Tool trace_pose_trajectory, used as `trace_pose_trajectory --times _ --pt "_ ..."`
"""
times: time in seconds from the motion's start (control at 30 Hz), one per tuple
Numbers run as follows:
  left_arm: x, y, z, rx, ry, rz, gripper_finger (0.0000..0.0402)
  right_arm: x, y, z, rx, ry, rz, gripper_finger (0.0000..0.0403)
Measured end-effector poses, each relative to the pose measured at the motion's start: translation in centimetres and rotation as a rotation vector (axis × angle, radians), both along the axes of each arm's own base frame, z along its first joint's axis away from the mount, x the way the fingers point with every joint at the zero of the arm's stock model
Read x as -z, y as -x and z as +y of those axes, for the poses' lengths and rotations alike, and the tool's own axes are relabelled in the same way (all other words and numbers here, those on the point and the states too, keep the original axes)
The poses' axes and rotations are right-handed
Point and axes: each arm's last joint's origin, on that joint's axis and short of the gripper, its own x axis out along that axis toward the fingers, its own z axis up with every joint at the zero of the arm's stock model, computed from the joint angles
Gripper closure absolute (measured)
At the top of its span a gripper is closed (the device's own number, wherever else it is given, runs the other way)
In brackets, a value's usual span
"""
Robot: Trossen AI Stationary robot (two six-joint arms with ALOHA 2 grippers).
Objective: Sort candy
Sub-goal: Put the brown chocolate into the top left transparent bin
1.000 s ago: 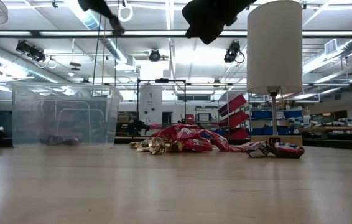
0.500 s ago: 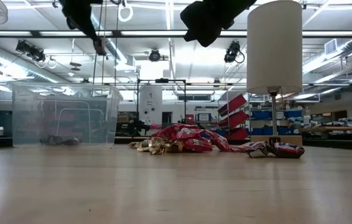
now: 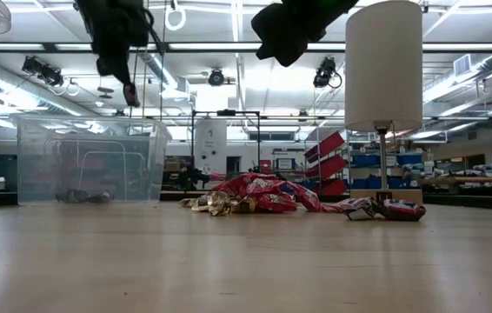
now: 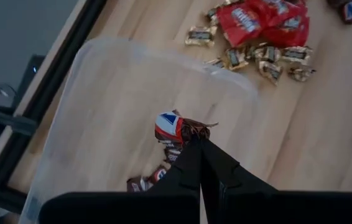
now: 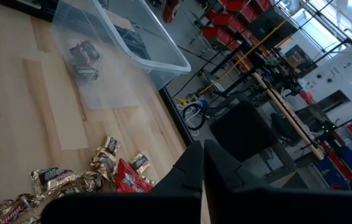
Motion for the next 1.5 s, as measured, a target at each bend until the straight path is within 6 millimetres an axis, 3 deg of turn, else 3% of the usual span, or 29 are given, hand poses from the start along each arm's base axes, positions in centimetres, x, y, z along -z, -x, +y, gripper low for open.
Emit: trace_pose_trajectory --times 0.27,0.53,0.77,1.27,1.5 --pt "2.4 0.0 3.5 -0.052 0.113 0.031 0.0401 0.0 0.0 0.0 -0.008 -0.009 -0.002 0.04" --pt "3.7 -0.2 4.9 -0.093 0.132 0.108 0.0401 0.0 0.0 0.0 -0.011 -0.012 -0.003 0.0401" --pt "4.5 -0.1 5.1 -0.141 0.13 0.186 0.0401 0.0 0.0 0.0 -0.01 -0.013 -0.003 0.0402" --pt "10.4 0.6 3.8 -0.197 0.303 0.298 0.0401 0.0 0.0 0.0 -0.011 -0.013 -0.003 0.0402" --pt "11.9 0.7 3.7 -0.202 0.3 0.298 0.0401 0.0 0.0 0.0 -0.011 -0.013 -0.003 0.0402"
